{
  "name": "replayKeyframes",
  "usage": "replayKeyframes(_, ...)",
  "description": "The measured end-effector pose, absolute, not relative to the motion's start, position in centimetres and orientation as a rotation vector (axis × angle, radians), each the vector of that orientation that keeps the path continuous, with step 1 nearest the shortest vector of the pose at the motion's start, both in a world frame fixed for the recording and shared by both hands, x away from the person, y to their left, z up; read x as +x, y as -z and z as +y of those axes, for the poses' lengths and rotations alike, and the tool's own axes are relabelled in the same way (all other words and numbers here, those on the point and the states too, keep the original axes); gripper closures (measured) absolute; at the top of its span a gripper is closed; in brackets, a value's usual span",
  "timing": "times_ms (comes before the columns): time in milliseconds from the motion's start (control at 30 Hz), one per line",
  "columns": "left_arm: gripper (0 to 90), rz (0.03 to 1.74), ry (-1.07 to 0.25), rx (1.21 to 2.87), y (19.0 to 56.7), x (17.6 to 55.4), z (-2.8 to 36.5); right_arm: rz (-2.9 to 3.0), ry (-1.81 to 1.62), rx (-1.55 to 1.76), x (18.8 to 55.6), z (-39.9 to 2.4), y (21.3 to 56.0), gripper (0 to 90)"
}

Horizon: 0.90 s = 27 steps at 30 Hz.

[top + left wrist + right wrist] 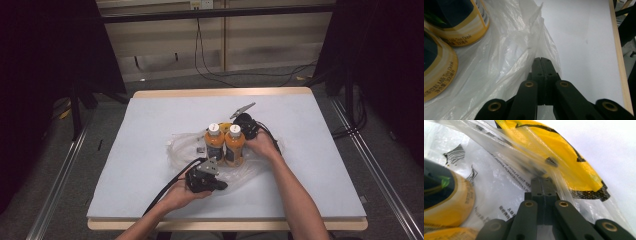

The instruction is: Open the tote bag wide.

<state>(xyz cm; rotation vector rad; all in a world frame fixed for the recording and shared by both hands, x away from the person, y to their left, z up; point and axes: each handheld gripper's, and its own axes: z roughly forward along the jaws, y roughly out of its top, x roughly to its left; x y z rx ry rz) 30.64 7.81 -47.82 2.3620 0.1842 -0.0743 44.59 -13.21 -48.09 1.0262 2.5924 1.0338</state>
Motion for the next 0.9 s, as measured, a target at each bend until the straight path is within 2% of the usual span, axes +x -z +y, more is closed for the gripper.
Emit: replayKeyframes(900, 90.0, 0.187, 0.122, 2.334, 48.0, 30.3, 7.8, 2.538, -1.061, 1.196, 47.6, -12.7, 48.3, 90.0)
